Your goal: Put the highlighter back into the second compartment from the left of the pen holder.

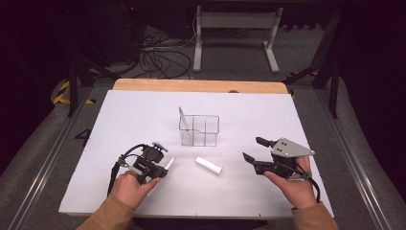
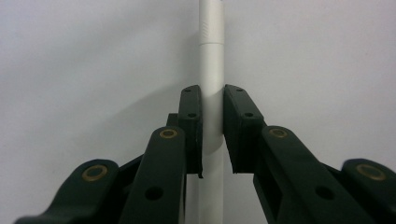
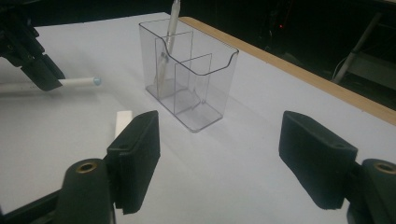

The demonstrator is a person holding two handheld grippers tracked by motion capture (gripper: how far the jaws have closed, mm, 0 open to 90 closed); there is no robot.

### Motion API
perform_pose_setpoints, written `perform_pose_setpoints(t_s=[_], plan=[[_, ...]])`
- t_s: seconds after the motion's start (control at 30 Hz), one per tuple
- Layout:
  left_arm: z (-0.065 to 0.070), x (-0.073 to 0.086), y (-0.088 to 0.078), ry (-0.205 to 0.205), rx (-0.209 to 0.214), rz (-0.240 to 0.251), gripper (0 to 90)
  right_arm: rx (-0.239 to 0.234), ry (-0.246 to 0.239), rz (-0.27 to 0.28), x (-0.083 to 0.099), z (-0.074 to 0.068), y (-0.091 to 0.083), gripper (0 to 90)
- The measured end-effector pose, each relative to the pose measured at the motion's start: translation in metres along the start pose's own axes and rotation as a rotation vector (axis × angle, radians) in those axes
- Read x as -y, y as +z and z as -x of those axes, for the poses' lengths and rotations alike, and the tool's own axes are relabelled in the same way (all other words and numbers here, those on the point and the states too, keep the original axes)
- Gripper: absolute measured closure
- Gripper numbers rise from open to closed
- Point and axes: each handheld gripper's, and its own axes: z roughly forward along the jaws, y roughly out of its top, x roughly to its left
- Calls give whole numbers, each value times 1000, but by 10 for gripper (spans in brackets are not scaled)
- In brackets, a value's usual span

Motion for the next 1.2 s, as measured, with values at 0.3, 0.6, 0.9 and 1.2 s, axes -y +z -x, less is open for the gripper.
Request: perform_pose_setpoints(t_s=[0.3, 0.6, 0.9, 1.2], plan=[[0, -1, -6, 14, -17, 28, 785, -2, 0, -1, 0, -1, 1, 299], [2, -2, -21, 31, -7, 125, 785, 1, -2, 0, 0, 0, 0, 299], [0, -3, -37, 63, -8, 291, 785, 2, -2, 2, 0, 0, 0, 299], [-3, -5, -51, 84, 24, 433, 785, 0, -1, 2, 0, -1, 0, 299]])
